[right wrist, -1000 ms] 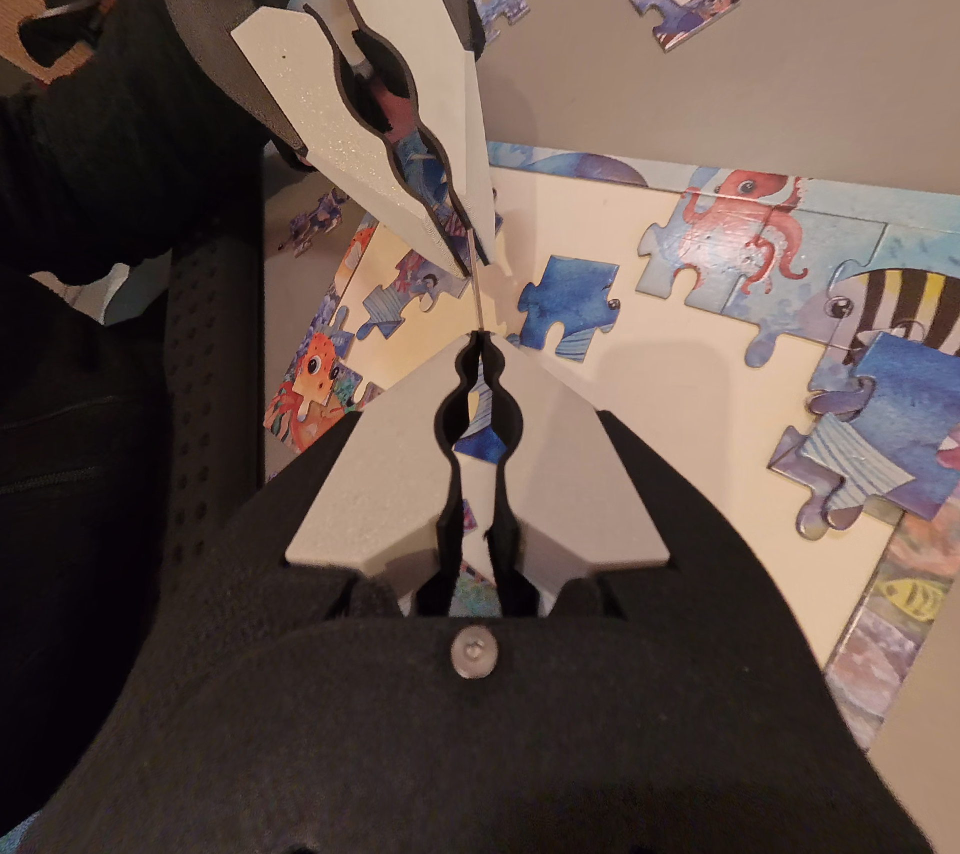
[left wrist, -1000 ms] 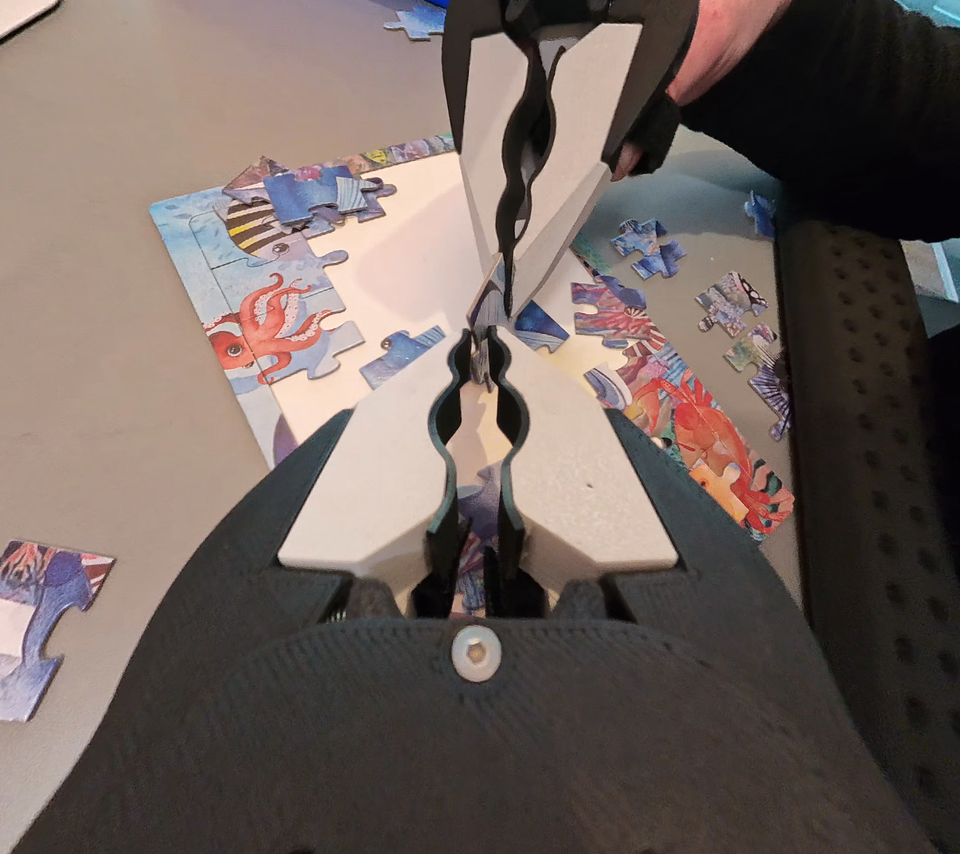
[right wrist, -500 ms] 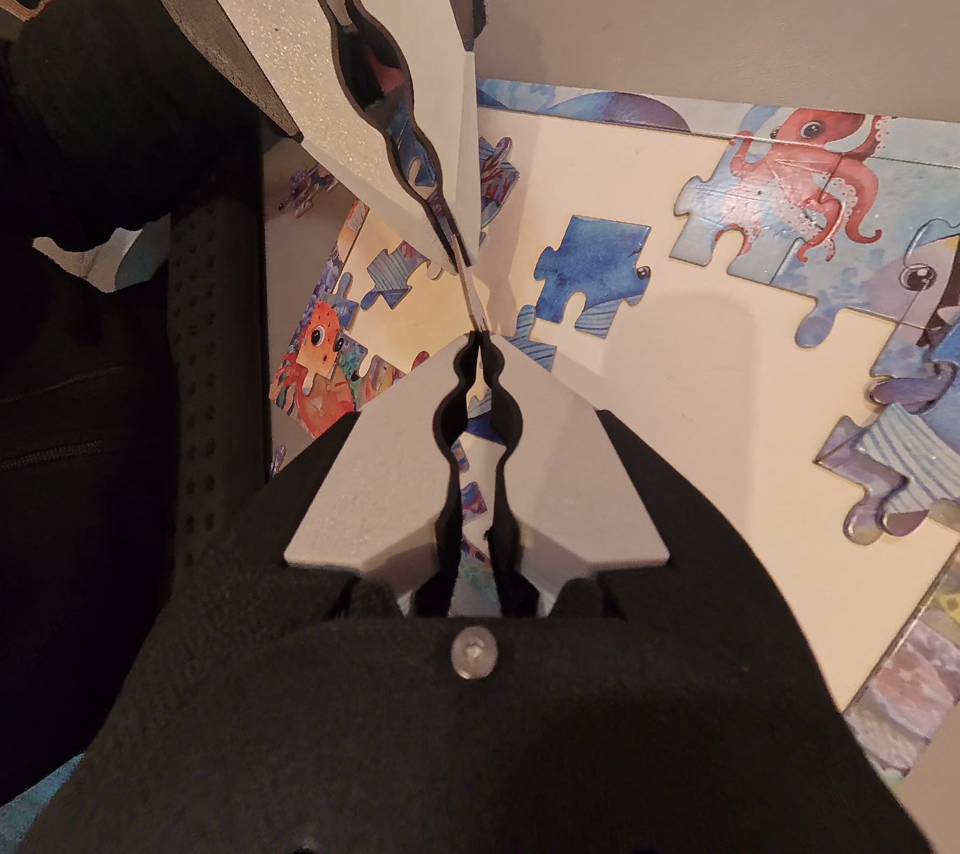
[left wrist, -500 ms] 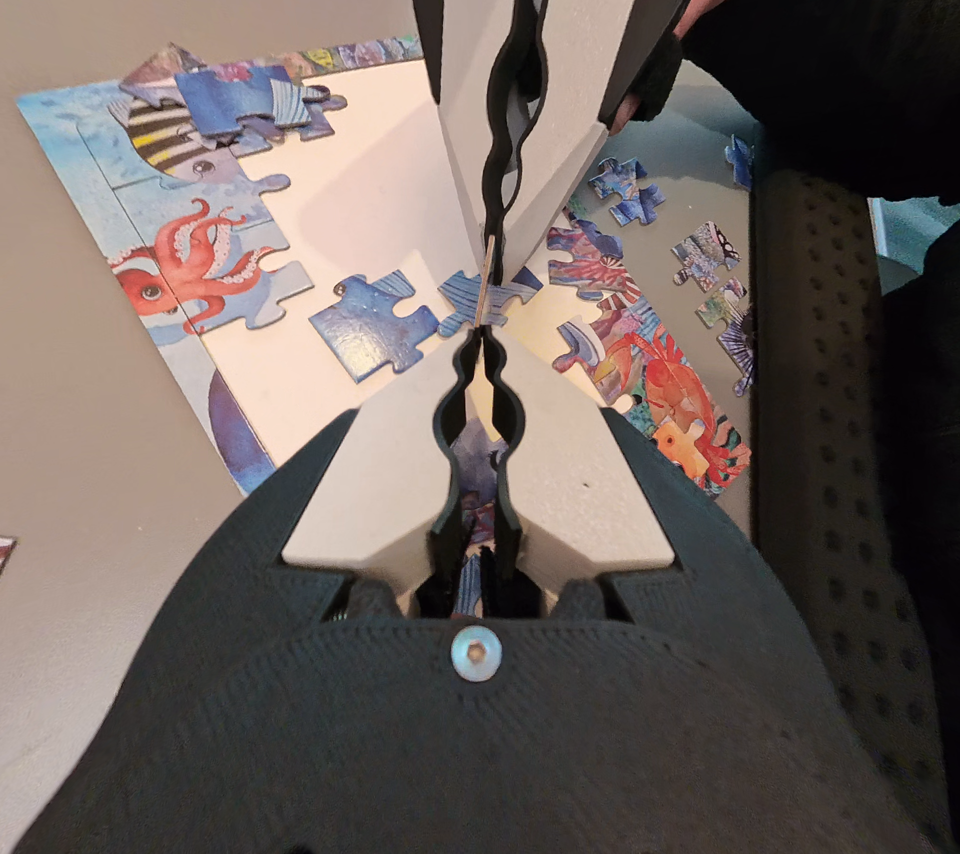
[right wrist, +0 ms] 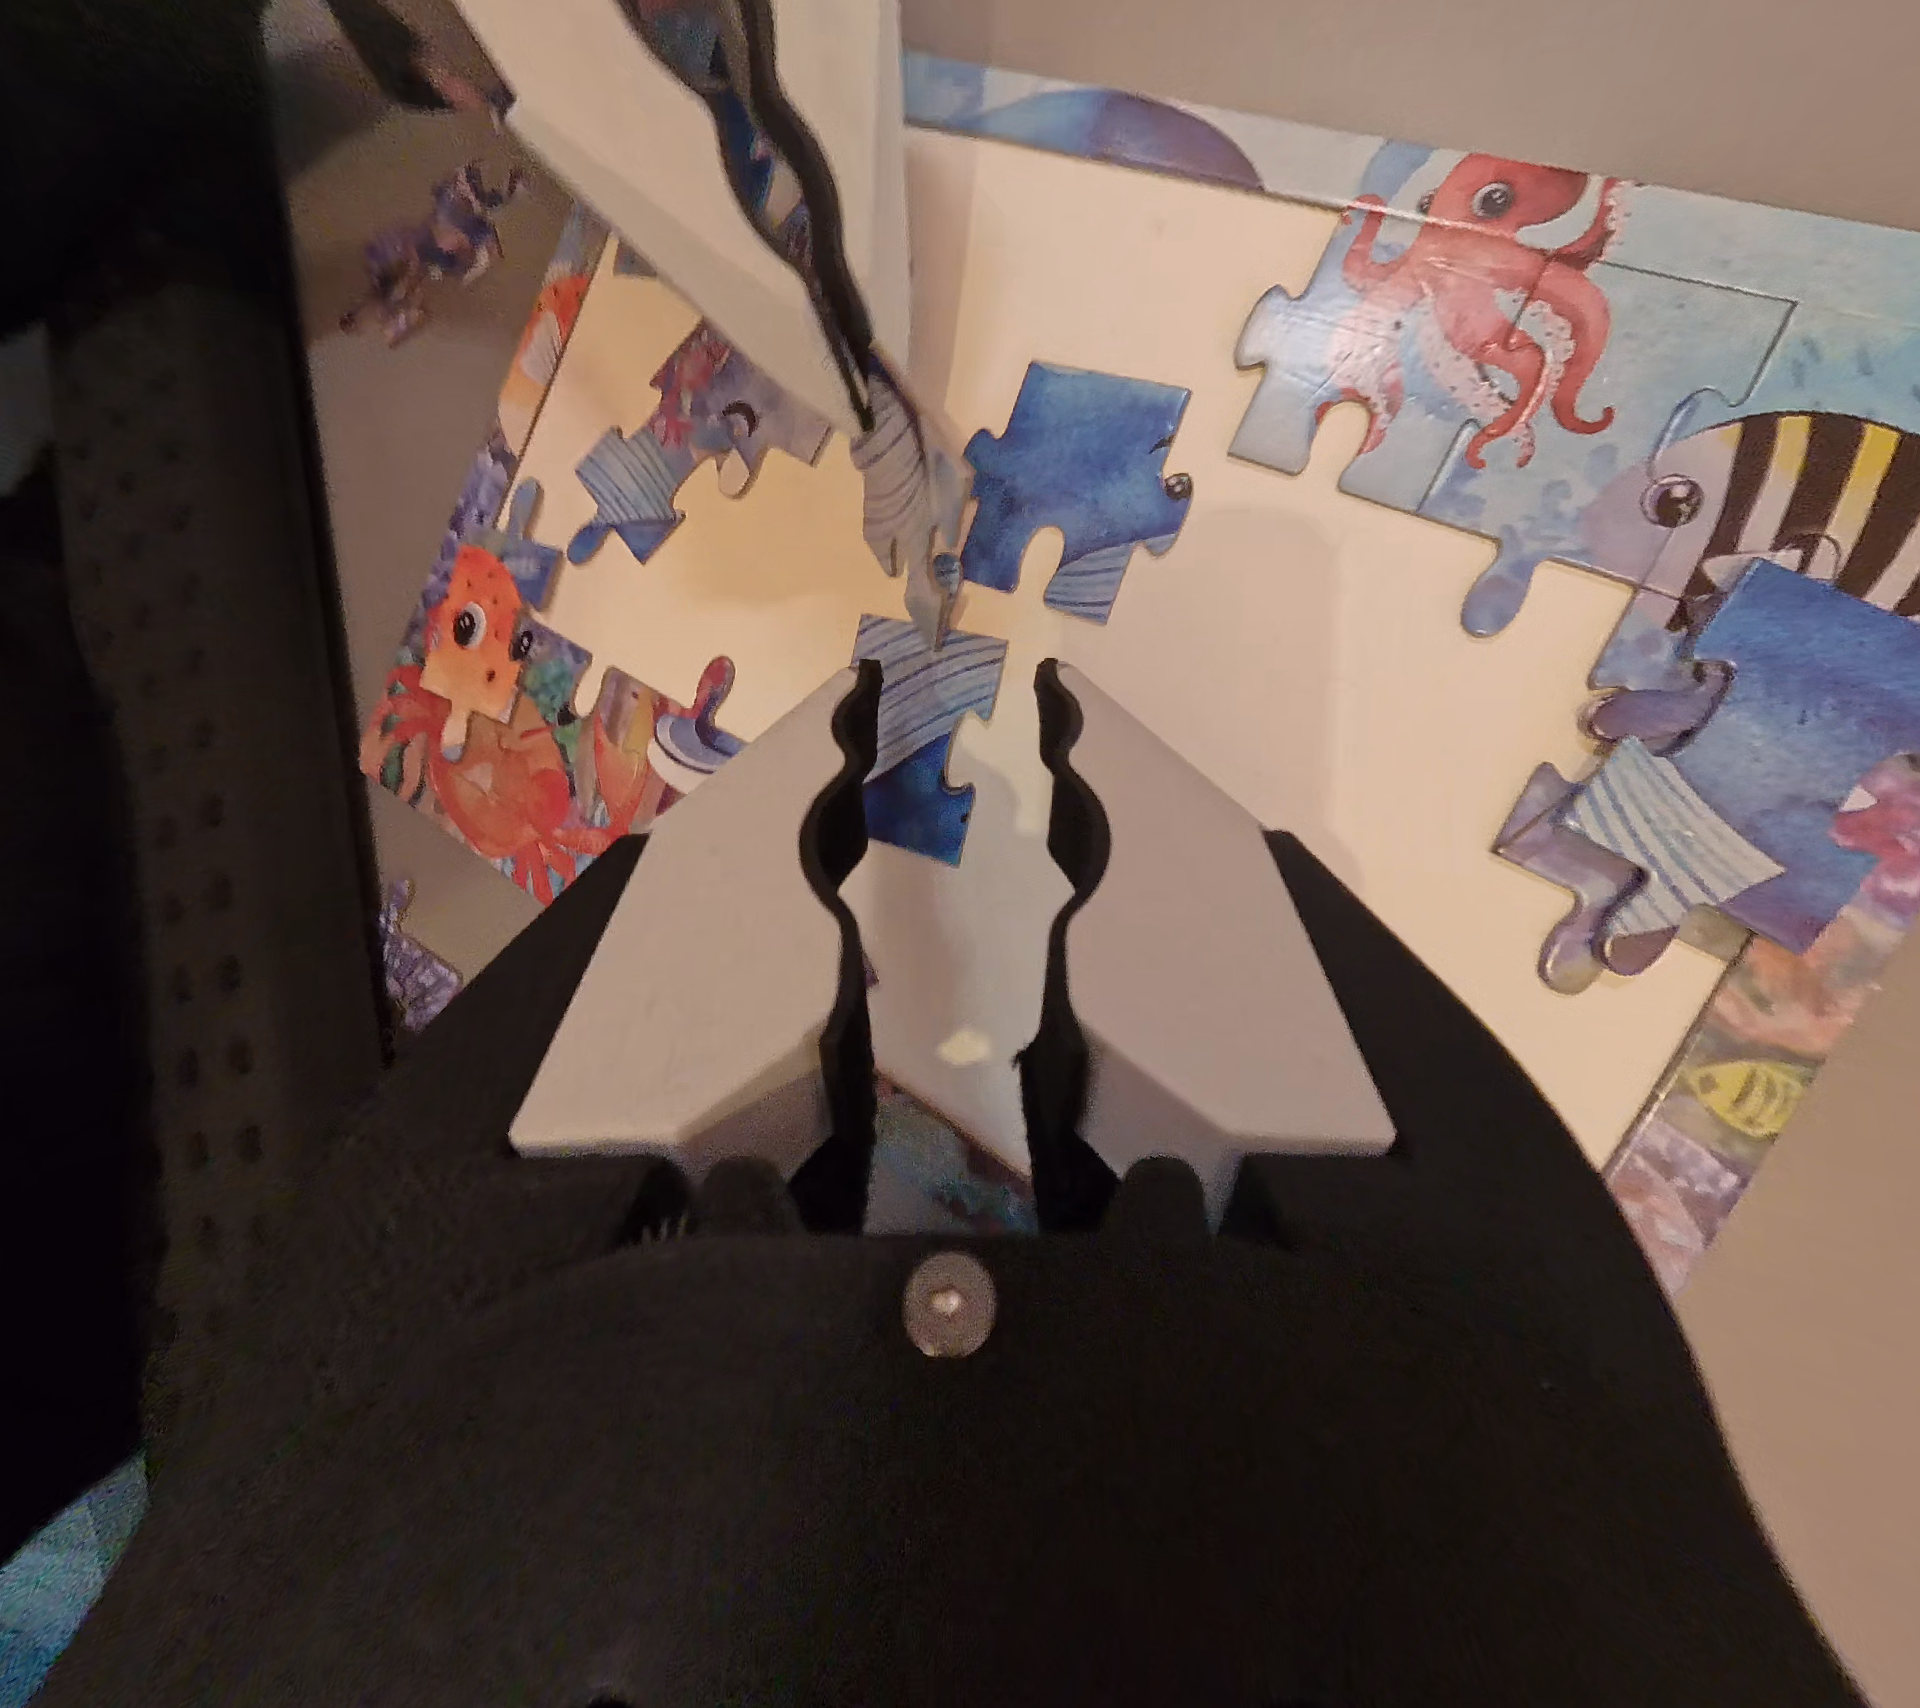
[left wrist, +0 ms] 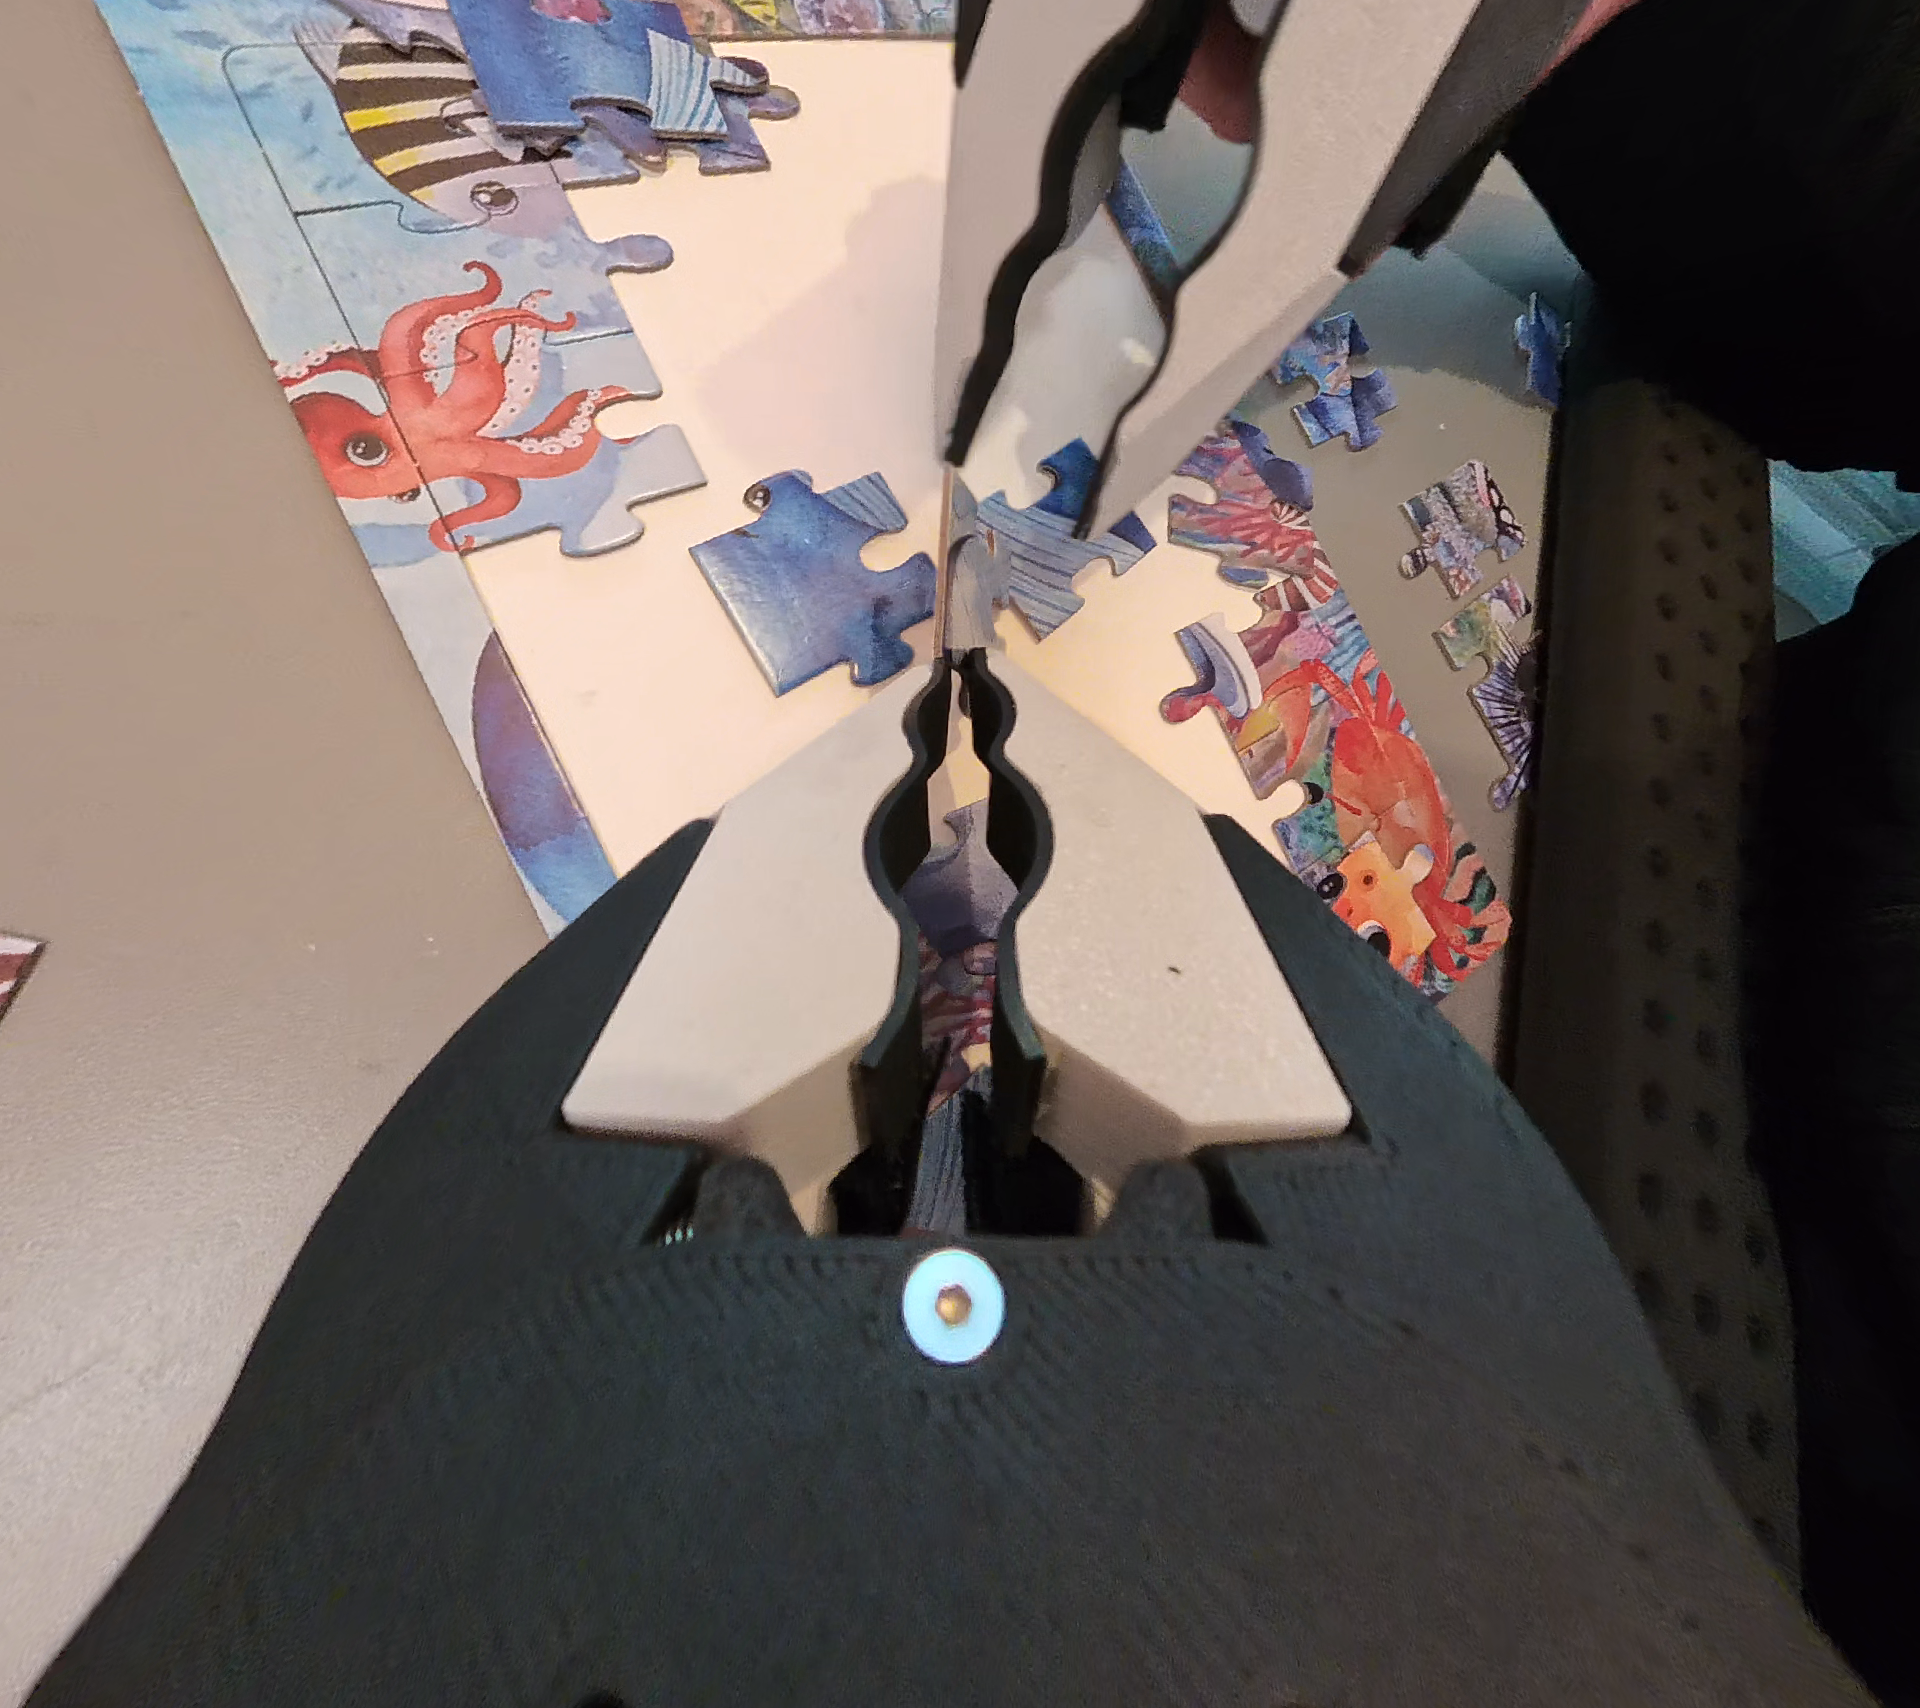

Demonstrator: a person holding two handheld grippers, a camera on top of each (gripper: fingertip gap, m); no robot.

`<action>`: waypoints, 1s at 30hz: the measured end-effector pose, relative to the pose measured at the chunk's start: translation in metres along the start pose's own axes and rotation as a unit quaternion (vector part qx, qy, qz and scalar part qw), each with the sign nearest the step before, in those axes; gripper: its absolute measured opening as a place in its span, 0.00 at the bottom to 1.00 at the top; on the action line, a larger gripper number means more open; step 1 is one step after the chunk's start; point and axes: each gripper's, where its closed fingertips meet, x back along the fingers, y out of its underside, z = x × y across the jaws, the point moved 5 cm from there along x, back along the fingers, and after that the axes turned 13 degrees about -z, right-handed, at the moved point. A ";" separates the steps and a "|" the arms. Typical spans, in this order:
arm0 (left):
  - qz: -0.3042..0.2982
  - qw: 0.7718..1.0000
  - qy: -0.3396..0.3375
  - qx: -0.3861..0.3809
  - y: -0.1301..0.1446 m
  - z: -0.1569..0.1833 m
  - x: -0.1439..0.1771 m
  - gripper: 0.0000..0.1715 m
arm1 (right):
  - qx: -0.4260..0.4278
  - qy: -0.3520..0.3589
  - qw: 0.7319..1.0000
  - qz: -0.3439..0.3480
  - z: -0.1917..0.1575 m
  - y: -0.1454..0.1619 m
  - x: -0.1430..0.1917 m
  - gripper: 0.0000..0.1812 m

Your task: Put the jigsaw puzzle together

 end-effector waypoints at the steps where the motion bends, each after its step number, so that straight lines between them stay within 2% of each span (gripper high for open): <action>1: -0.001 1.000 0.001 0.003 0.001 -0.001 0.000 0.01 | 0.010 0.004 1.000 -0.010 -0.002 0.002 -0.001 0.17; 4: -0.005 1.000 0.001 0.008 0.002 -0.003 0.000 0.01 | 0.025 0.030 0.999 -0.038 -0.003 0.006 -0.002 0.18; 8: -0.008 1.000 -0.001 0.013 0.004 -0.005 0.001 0.02 | 0.049 0.061 0.995 -0.061 -0.006 0.006 -0.005 0.16; 10: -0.007 1.000 -0.005 0.016 0.005 -0.008 0.002 0.02 | 0.057 0.061 0.994 -0.070 -0.009 0.007 -0.006 0.11; 12: -0.005 1.000 -0.013 0.021 0.006 -0.012 0.003 0.00 | 0.064 0.058 0.994 -0.073 -0.010 0.008 -0.008 0.00; 23: -0.024 0.998 -0.060 0.010 0.017 -0.022 0.014 0.00 | 0.054 0.069 0.994 -0.068 -0.004 0.007 -0.006 0.00; 27: -0.059 0.993 -0.099 -0.015 0.028 -0.020 0.024 0.07 | 0.055 0.068 0.994 -0.067 -0.005 0.006 -0.007 0.00; 30: -0.084 0.990 -0.106 -0.038 0.036 -0.014 0.026 0.19 | 0.054 0.065 0.994 -0.066 -0.005 0.006 -0.007 0.00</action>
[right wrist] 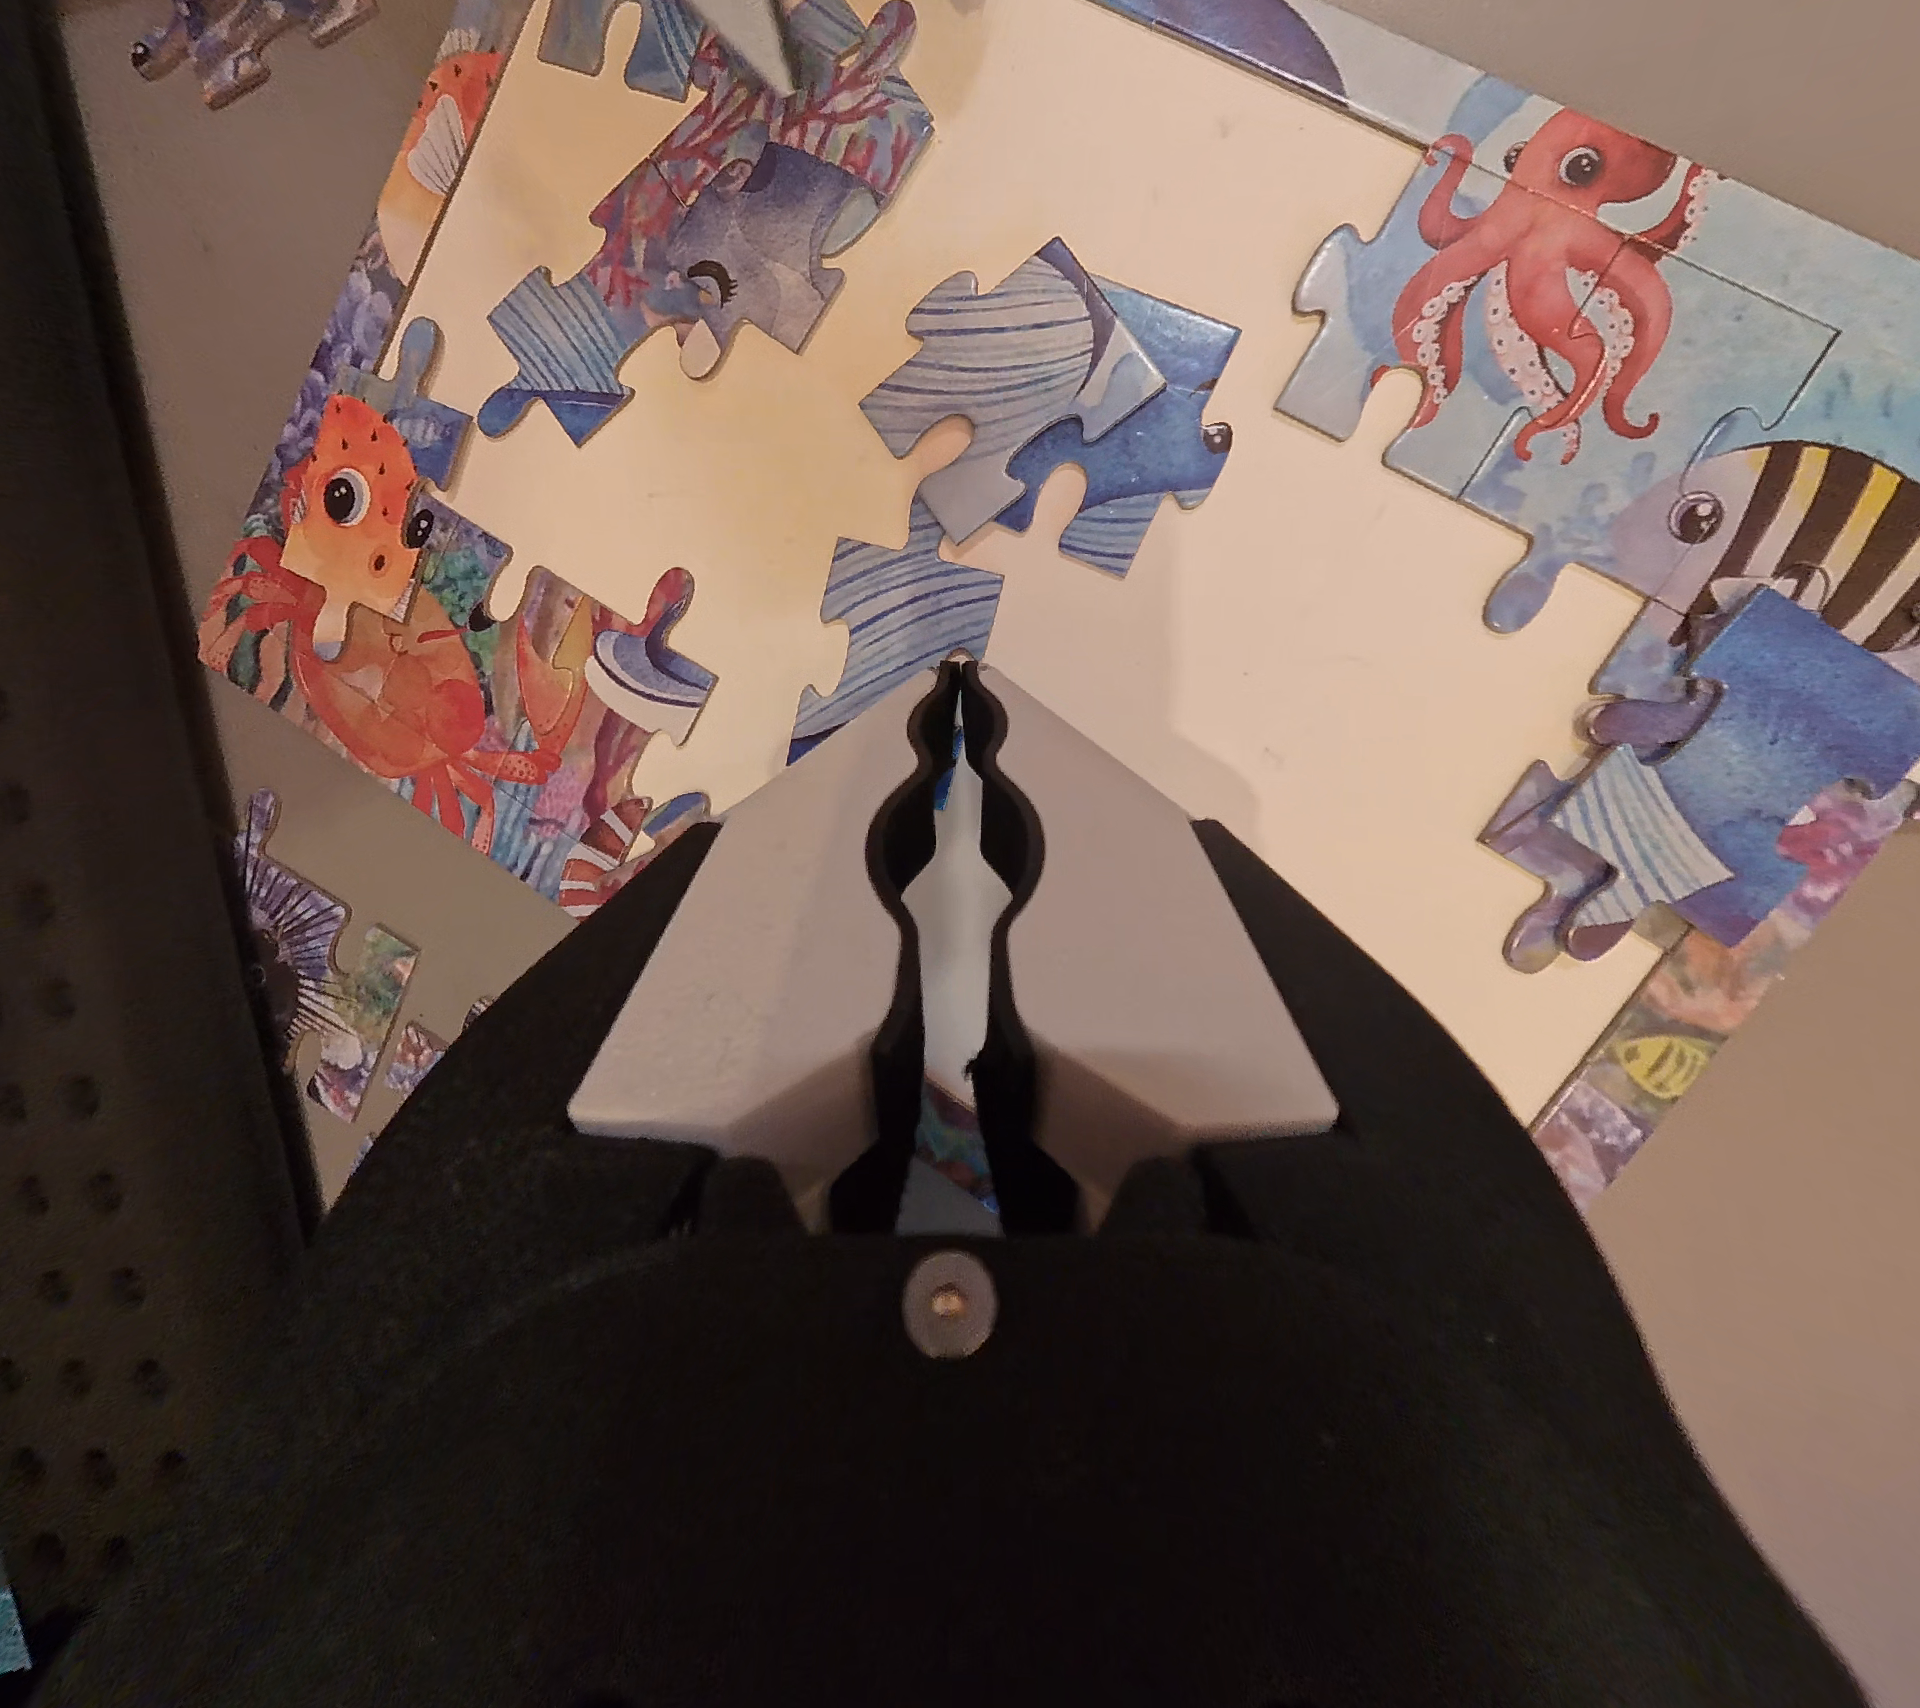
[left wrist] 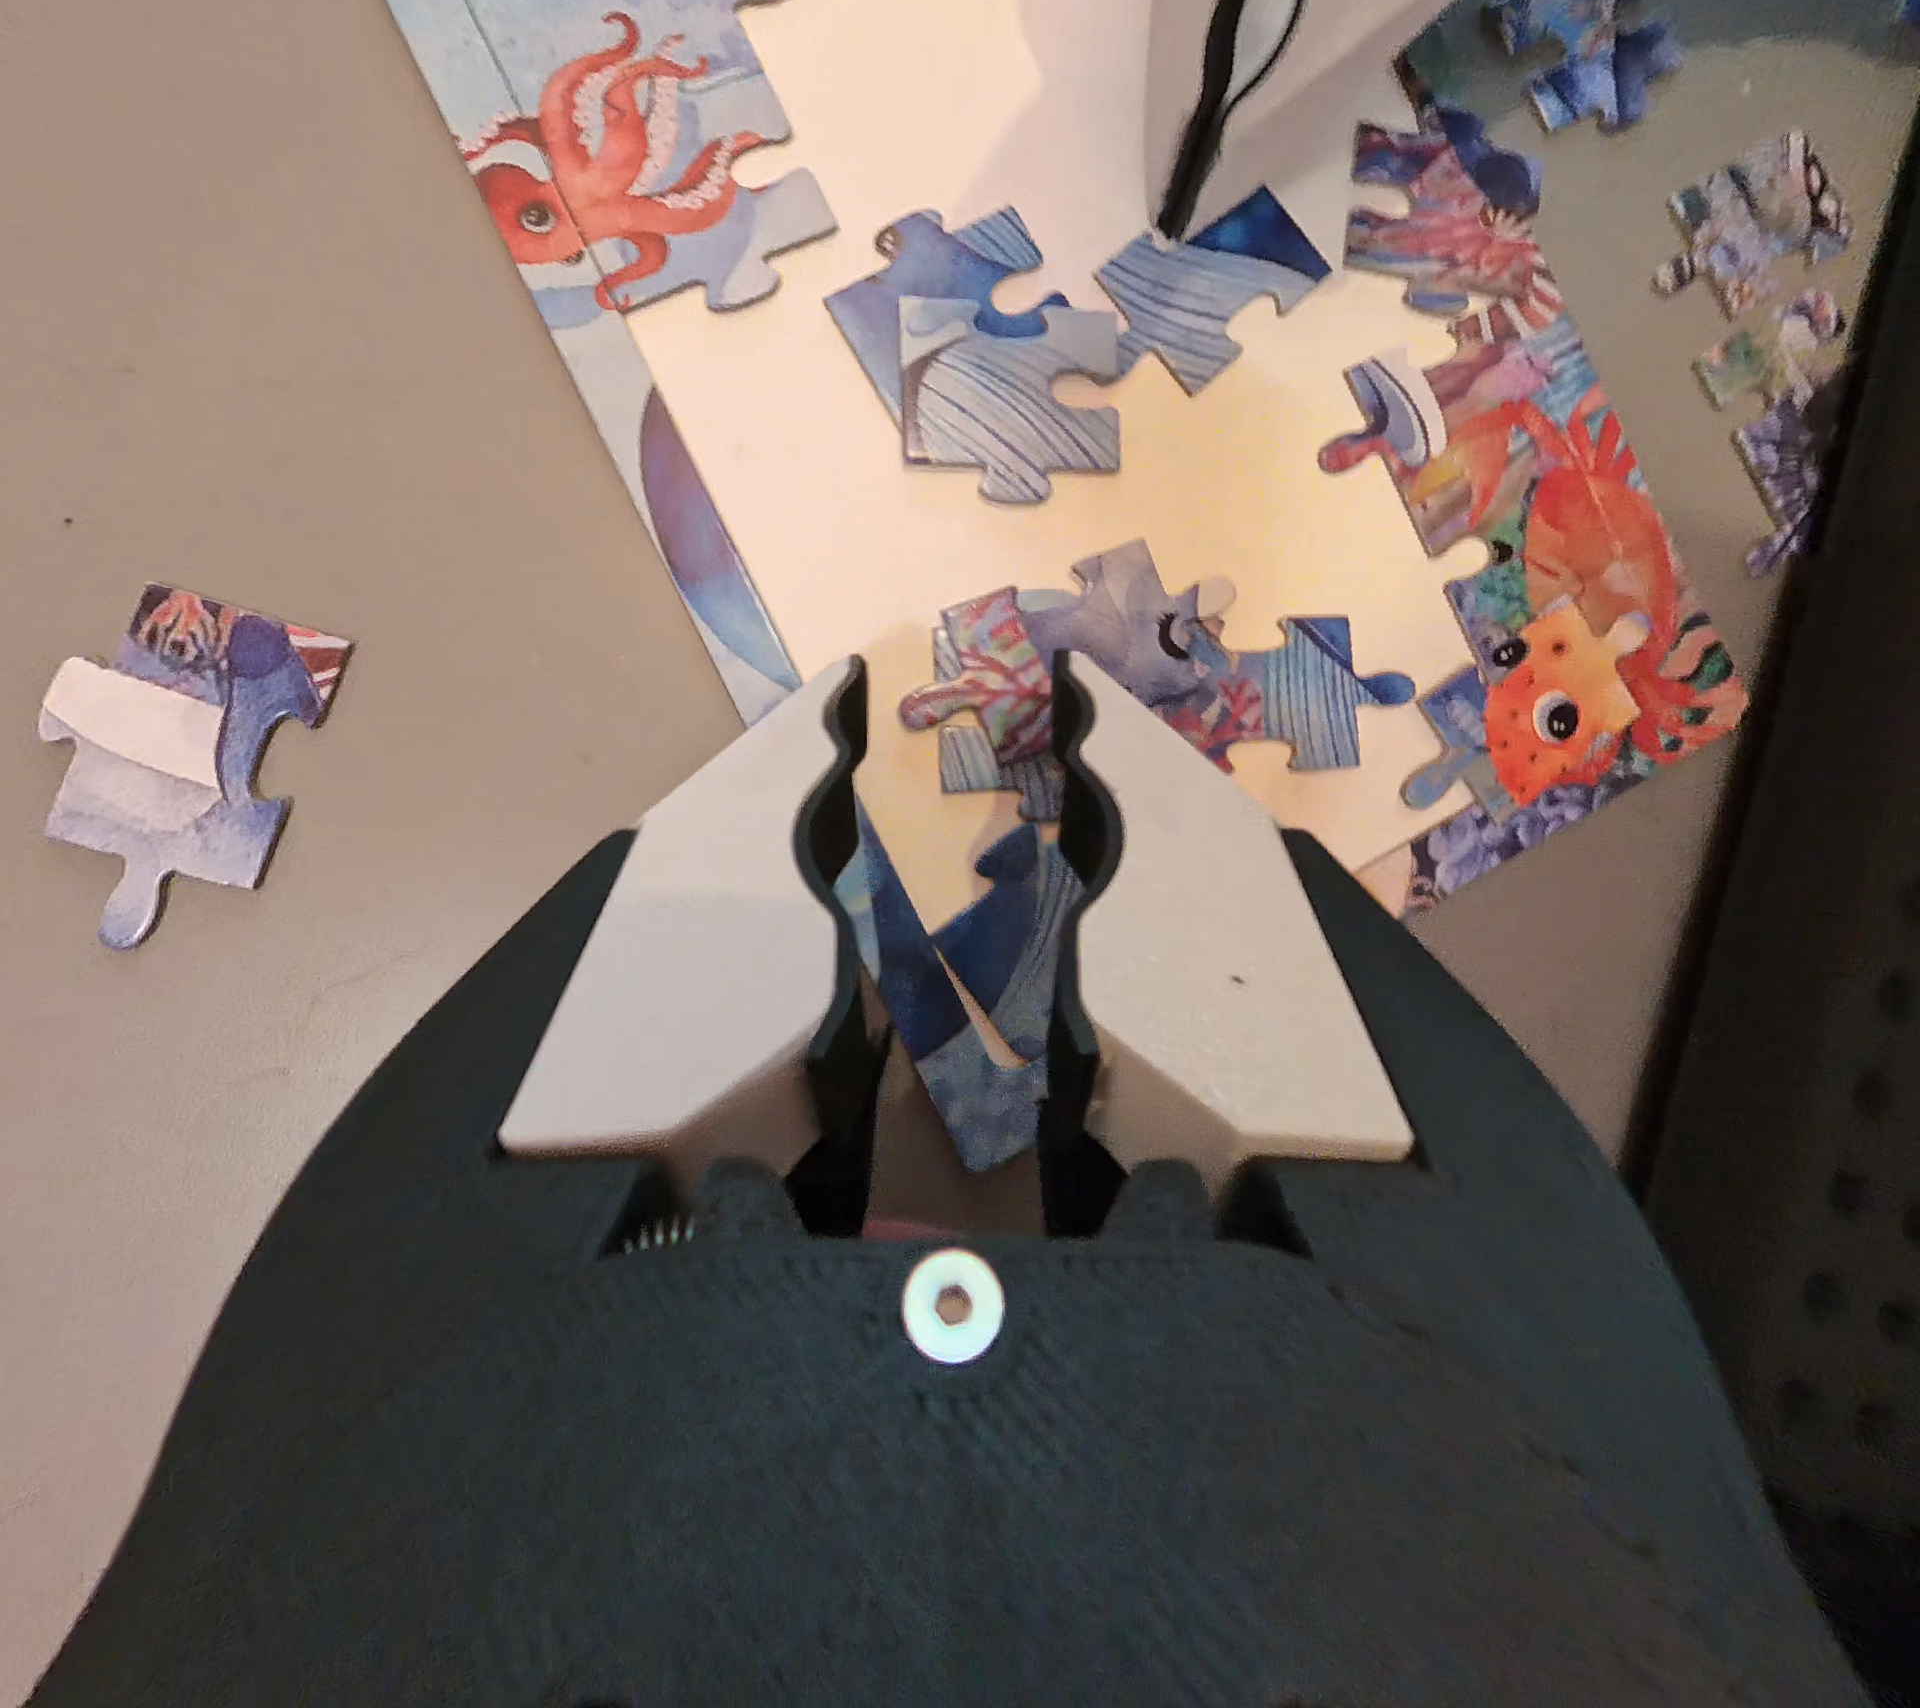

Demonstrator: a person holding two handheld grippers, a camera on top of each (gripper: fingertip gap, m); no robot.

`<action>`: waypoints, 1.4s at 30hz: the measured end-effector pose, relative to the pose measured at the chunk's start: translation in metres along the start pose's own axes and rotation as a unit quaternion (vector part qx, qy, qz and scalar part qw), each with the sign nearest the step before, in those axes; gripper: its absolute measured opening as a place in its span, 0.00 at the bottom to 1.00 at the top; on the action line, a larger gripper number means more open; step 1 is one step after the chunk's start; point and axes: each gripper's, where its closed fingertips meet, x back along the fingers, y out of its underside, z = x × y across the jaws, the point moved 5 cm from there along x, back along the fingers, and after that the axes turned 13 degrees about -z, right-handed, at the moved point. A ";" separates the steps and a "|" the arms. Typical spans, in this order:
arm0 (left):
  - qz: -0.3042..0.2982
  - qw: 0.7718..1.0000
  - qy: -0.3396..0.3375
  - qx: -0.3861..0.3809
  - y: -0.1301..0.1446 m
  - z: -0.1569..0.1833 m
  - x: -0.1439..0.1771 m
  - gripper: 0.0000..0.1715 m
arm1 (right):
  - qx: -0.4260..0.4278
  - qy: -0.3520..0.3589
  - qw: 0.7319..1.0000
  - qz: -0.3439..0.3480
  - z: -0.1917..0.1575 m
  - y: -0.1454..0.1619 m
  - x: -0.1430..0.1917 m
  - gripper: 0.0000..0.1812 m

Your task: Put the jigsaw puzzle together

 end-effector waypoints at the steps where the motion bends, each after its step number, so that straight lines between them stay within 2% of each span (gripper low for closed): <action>1: -0.006 1.000 0.000 -0.012 0.001 0.003 -0.001 0.23 | 0.000 -0.002 1.000 0.001 0.000 0.000 0.000 0.00; 4: -0.028 0.999 0.000 -0.043 0.004 0.014 -0.005 0.39 | 0.000 -0.004 1.000 0.002 0.000 0.000 0.000 0.00; 7: -0.048 0.996 -0.018 -0.069 0.005 0.018 -0.011 0.45 | 0.000 -0.006 1.000 0.003 0.000 0.000 0.000 0.00; 10: -0.053 0.994 -0.046 -0.083 0.002 0.016 -0.013 0.38 | 0.001 -0.008 1.000 0.003 -0.001 0.000 0.000 0.00; 13: -0.045 0.993 -0.038 -0.105 -0.002 0.021 -0.015 0.29 | 0.001 -0.008 1.000 0.004 -0.001 0.000 0.000 0.00; 20: -0.043 0.991 -0.048 -0.115 -0.005 0.019 -0.014 0.25 | 0.001 -0.010 1.000 0.005 -0.001 0.000 0.000 0.00; 21: -0.039 0.991 -0.058 -0.114 -0.006 0.017 -0.014 0.13 | 0.001 -0.011 1.000 0.005 0.000 0.000 0.000 0.00; 28: -0.035 0.991 -0.072 -0.111 -0.006 0.011 -0.013 0.12 | -0.011 0.005 1.000 0.028 0.006 -0.001 0.011 0.00; 34: -0.032 0.990 -0.095 -0.098 -0.004 -0.001 -0.010 0.12 | -0.088 0.073 0.989 0.095 0.040 0.007 0.043 0.00; 36: -0.031 0.990 -0.095 -0.097 -0.004 -0.001 -0.009 0.12 | -0.120 0.115 0.980 0.111 0.056 0.014 0.052 0.04; 39: -0.031 0.990 -0.096 -0.098 -0.004 -0.001 -0.009 0.12 | -0.154 0.156 0.970 0.100 0.076 0.024 0.049 0.21; 42: -0.029 0.990 -0.095 -0.097 -0.005 -0.001 -0.010 0.12 | -0.160 0.164 0.969 0.090 0.085 0.025 0.034 0.24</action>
